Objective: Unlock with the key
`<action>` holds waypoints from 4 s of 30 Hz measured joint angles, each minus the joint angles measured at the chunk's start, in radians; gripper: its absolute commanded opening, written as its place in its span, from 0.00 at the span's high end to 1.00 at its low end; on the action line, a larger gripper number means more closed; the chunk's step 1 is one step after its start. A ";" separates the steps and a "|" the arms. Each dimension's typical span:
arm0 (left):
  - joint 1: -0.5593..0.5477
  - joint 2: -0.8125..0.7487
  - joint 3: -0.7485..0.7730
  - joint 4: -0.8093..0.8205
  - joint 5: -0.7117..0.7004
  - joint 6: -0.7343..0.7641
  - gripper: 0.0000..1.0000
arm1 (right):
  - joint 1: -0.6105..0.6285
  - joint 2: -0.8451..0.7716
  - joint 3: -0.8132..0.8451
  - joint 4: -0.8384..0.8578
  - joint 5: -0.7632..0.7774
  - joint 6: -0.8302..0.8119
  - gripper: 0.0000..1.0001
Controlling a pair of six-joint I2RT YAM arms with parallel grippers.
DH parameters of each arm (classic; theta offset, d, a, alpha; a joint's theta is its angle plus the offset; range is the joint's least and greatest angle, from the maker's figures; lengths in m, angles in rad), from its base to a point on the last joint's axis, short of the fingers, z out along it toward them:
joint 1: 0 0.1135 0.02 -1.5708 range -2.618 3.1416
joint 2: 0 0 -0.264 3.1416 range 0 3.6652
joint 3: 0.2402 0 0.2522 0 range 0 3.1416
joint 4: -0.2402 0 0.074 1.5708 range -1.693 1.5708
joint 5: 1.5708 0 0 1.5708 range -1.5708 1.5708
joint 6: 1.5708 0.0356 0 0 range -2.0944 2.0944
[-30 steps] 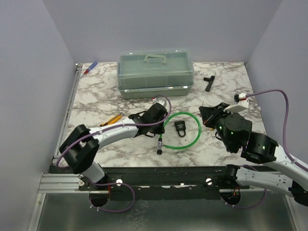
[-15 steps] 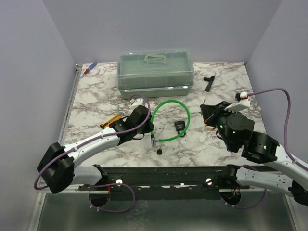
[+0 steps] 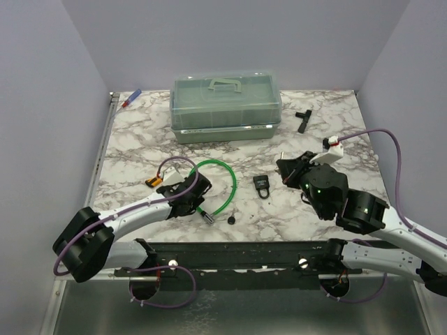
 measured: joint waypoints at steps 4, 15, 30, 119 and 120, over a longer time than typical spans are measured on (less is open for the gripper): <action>0.000 0.054 0.041 0.023 0.020 0.057 0.26 | 0.000 0.003 -0.024 -0.007 -0.024 0.035 1.00; -0.008 0.044 0.221 -0.004 0.084 0.561 0.27 | 0.000 -0.006 -0.028 -0.034 -0.073 0.069 0.99; -0.014 0.008 0.299 -0.120 0.023 0.936 0.27 | 0.000 0.325 0.447 -0.188 -0.278 0.531 0.99; -0.079 -0.231 0.064 0.019 0.625 1.831 0.19 | -0.340 0.079 -0.213 0.036 -0.785 0.142 0.99; -0.079 -0.232 0.076 0.019 0.626 1.822 0.16 | -0.381 0.089 -0.217 0.040 -0.821 0.127 0.99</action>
